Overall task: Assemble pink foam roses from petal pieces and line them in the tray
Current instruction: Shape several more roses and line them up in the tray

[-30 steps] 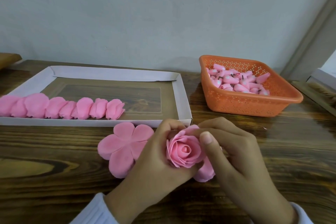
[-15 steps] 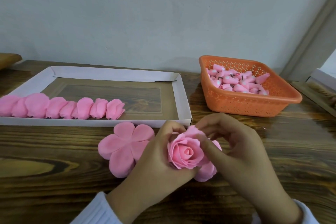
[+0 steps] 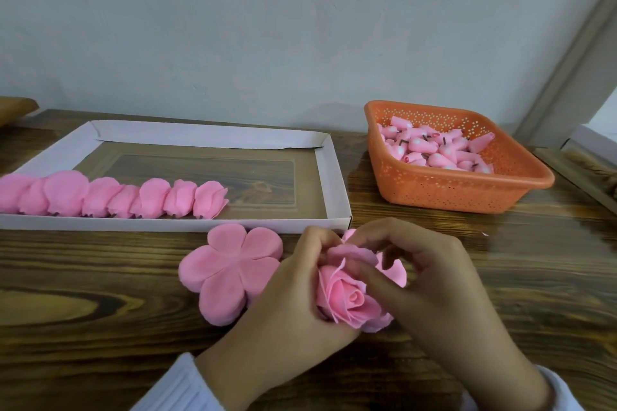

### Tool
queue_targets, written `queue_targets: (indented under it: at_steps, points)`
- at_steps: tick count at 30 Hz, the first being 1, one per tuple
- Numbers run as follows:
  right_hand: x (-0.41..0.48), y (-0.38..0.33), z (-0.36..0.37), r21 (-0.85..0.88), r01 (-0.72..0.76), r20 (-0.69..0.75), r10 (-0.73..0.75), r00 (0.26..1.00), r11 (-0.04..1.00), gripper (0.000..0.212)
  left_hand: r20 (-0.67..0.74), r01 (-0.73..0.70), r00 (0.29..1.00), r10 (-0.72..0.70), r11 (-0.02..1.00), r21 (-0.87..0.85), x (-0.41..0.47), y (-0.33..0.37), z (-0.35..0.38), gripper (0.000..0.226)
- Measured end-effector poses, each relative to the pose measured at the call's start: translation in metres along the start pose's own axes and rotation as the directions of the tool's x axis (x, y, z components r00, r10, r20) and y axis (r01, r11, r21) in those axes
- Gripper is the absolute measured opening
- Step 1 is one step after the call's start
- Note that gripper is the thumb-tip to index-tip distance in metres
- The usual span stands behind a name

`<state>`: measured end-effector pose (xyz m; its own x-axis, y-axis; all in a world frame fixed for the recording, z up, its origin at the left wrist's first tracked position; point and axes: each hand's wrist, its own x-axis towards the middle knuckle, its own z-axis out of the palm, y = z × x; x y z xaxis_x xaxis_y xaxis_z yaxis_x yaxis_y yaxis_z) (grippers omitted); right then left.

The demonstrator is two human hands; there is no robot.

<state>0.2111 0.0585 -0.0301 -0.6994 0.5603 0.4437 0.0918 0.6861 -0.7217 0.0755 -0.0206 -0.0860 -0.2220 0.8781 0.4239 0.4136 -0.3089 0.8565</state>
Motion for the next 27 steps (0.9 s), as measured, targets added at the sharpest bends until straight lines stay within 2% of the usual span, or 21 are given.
queue_targets:
  at_steps: [3,6,10,13,15,16,19,21,26,27]
  points:
    - [0.001,0.001,0.001,-0.109,0.028,-0.006,-0.029,1.0,0.994,0.029,0.003,0.047,0.999,-0.047,0.998,-0.045,0.002,0.001,0.001,0.057]
    - [0.001,0.002,0.004,-0.113,0.028,-0.02,-0.031,0.999,0.993,0.037,0.034,0.092,0.995,-0.09,0.991,-0.093,0.003,0.003,0.001,0.06]
    - [-0.001,0.001,0.004,-0.058,0.025,-0.022,-0.027,0.999,0.998,0.029,0.009,0.021,1.0,-0.022,0.999,0.049,0.001,0.013,0.001,0.081]
    - [0.0,0.0,0.002,0.016,0.033,-0.026,-0.033,0.999,0.999,0.019,-0.029,0.051,0.998,-0.051,0.998,0.028,-0.001,0.018,-0.001,0.091]
    - [0.001,0.0,0.0,0.143,0.002,-0.049,0.005,0.999,0.99,0.013,-0.044,0.109,0.993,-0.11,0.994,-0.008,-0.002,0.022,-0.002,0.094]
    - [0.001,0.001,-0.001,0.198,-0.014,-0.074,0.029,0.997,0.98,0.013,-0.055,0.135,0.989,-0.136,0.99,-0.031,-0.002,0.023,-0.002,0.087]
    - [0.004,0.006,-0.006,0.28,-0.034,-0.123,0.071,0.99,0.959,0.02,-0.065,0.209,0.974,-0.215,0.974,-0.093,0.0,0.011,-0.003,0.041]
    - [0.005,0.008,-0.009,0.313,-0.065,-0.1,0.1,0.99,0.948,0.024,-0.077,0.225,0.97,-0.232,0.97,-0.093,0.004,0.007,-0.004,0.027]
    - [0.006,0.009,-0.011,0.32,-0.102,0.051,0.091,0.995,0.942,0.017,-0.059,0.217,0.972,-0.228,0.964,-0.152,0.005,0.017,-0.01,0.023]
    - [0.005,0.008,-0.01,0.33,-0.104,0.08,0.081,0.993,0.938,0.018,-0.065,0.219,0.97,-0.233,0.96,-0.176,0.003,0.017,-0.01,0.027]
